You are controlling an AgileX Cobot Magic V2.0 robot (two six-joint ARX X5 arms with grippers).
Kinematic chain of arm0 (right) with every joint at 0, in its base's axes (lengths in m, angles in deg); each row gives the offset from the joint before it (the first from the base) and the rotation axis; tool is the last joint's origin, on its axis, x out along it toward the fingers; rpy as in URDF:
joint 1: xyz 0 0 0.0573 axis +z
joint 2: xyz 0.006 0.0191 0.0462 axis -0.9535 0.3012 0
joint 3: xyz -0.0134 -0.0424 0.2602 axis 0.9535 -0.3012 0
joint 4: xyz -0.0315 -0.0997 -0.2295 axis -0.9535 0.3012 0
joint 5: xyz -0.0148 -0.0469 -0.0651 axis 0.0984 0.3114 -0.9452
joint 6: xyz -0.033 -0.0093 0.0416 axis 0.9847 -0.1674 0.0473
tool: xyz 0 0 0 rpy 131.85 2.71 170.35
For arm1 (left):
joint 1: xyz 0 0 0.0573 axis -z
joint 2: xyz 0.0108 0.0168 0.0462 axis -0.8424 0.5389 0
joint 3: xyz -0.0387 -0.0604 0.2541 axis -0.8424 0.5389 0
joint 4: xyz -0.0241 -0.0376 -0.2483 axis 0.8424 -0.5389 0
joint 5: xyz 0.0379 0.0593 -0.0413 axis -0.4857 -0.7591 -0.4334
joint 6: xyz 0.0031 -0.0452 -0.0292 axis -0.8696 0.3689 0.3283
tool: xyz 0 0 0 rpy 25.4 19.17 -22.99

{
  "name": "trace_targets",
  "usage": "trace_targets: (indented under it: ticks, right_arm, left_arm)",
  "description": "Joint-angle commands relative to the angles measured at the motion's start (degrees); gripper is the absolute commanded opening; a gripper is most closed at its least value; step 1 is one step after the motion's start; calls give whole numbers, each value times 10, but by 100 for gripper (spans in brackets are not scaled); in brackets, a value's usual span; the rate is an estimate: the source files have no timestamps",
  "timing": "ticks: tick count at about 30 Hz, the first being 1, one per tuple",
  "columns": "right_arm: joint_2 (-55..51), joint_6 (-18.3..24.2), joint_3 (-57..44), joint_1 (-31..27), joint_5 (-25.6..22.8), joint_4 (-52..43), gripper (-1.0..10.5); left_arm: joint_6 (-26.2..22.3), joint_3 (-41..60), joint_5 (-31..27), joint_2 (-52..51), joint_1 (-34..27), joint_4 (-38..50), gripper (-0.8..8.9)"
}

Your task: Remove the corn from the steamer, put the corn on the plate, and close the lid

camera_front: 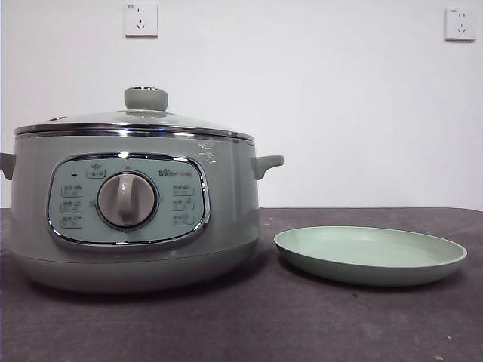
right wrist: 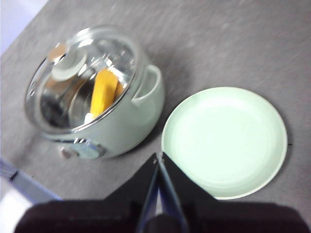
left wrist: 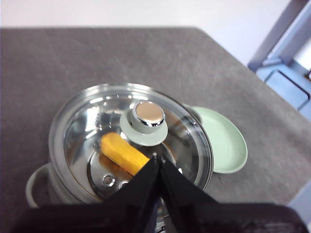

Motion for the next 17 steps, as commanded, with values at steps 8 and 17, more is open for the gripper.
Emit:
trace_targets:
  ticks: [8,17]
  right_arm:
    - [34,21,9,-1,0,-19,448]
    - [45,-4,9,-1,-1,-45,441]
  left_arm:
    - [14,-18,6,96,19,48,440]
    - [28,-34,-96,189,139,122,439]
